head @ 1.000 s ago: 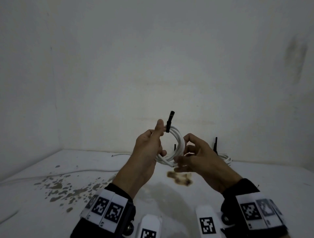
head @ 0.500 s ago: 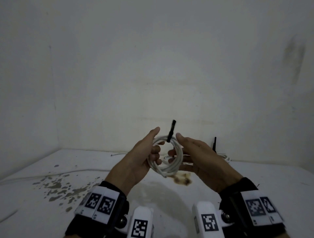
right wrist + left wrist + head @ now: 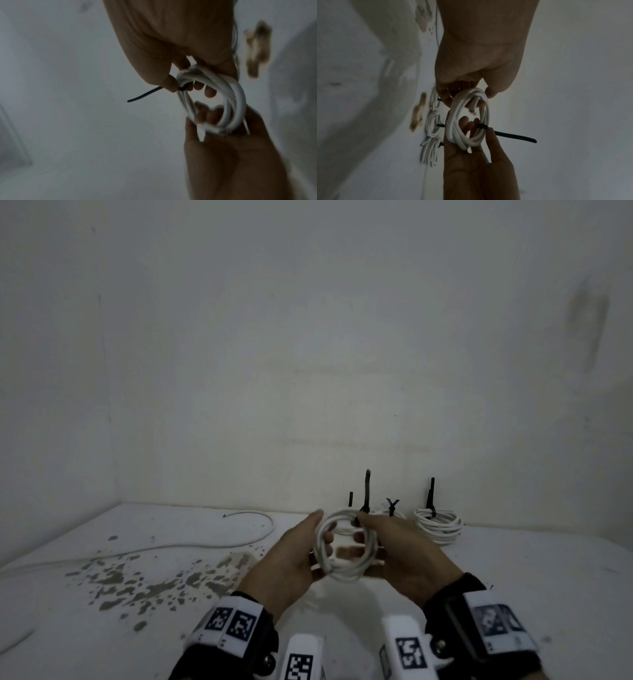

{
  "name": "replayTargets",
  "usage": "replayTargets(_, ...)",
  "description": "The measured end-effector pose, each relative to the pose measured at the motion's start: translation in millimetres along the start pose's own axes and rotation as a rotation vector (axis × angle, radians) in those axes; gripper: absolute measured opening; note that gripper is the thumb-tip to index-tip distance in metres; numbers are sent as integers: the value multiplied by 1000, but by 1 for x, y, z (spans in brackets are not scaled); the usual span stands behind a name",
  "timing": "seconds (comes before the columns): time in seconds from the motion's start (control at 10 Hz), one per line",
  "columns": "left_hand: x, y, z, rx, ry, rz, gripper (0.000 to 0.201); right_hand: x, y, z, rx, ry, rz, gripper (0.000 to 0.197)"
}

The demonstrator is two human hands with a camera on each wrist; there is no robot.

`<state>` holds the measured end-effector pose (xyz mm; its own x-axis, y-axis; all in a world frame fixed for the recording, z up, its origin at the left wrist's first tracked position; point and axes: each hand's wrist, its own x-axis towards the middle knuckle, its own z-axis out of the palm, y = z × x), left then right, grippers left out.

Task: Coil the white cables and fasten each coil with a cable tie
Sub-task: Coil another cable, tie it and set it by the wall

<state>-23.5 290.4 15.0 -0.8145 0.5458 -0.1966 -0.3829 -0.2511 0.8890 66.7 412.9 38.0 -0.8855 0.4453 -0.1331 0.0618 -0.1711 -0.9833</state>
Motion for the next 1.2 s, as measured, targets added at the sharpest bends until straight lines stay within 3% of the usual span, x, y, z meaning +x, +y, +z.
replayTargets(0.1,13,-10,-11,-59,69,-34,38,4,15,-9,-210,-72,8,22)
replayTargets(0.3,27,-25,-31,-102,124,-114,28,27,47,-13,-164,-22,57,12)
replayTargets(0.5,50,-11,-35,139,87,-65,20,60,47,-11,-57,130,46,4)
replayTargets(0.6,77,-2,-28,284,97,56,13,85,30,-4,2,198,60,8)
replayTargets(0.7,99,-1,-24,336,82,125,20,105,19,1,74,271,18,9)
replayTargets(0.8,135,-7,-17,412,105,183,20,145,18,-3,-248,320,-17,19)
replayTargets(0.9,161,-12,-12,478,92,186,25,158,28,-6,-281,404,-75,23)
replayTargets(1.0,201,-22,-9,549,24,196,35,173,40,-5,-209,546,-169,14)
replayTargets(1.1,200,-12,0,620,40,193,46,180,47,-7,-273,572,-204,15)
replayTargets(1.2,204,-7,1,706,56,156,37,181,47,-9,-330,515,-215,17)
